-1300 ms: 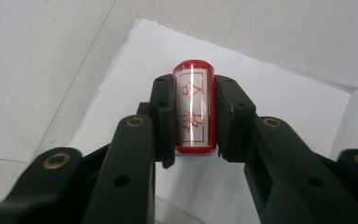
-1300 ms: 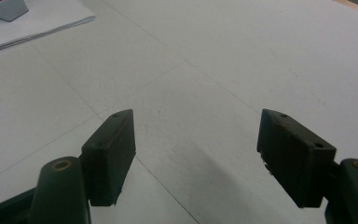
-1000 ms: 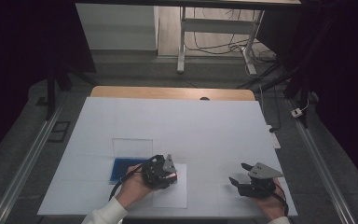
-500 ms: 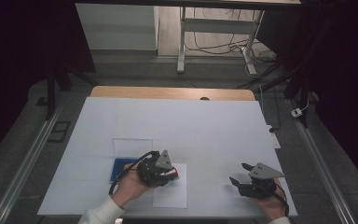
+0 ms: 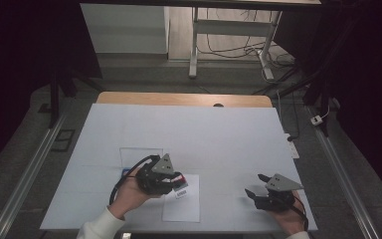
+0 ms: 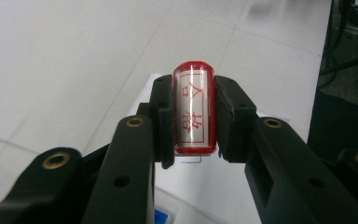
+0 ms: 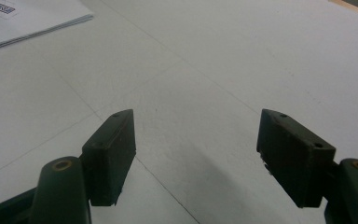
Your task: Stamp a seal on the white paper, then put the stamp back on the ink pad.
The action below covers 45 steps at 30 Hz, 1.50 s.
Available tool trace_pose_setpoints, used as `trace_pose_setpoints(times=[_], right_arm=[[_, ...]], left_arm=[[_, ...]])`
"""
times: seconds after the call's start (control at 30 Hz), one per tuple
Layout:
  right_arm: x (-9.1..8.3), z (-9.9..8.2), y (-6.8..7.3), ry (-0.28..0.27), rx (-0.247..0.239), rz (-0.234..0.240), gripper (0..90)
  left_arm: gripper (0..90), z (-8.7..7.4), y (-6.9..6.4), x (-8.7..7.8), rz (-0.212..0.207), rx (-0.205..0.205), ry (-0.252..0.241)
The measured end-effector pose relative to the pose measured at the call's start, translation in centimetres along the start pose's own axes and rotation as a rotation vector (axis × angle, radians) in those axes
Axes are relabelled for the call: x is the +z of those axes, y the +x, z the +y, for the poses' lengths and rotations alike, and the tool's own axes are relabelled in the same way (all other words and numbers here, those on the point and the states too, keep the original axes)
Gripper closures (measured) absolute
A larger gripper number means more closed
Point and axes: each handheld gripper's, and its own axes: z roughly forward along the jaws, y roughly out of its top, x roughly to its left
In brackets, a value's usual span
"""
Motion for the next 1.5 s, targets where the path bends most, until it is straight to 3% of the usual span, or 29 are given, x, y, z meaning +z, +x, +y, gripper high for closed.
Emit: trace_pose_setpoints(times=[0.67, 1.17, 1.5], right_arm=[[0.0, 0.0, 0.0, -0.002, 0.002, -0.003, 27.6], [0.0, 0.0, 0.0, -0.001, 0.002, -0.003, 27.7], [0.0, 0.0, 0.0, -0.002, 0.0, -0.003, 27.8]], left_arm=[[70.4, -1.6, 2.4, -1.7, 0.026, -0.073, -0.002], [70.4, -3.9, 4.0, -3.0, 0.069, -0.132, 0.029], [70.3, -5.6, 4.9, -2.9, 0.088, -0.164, 0.072]])
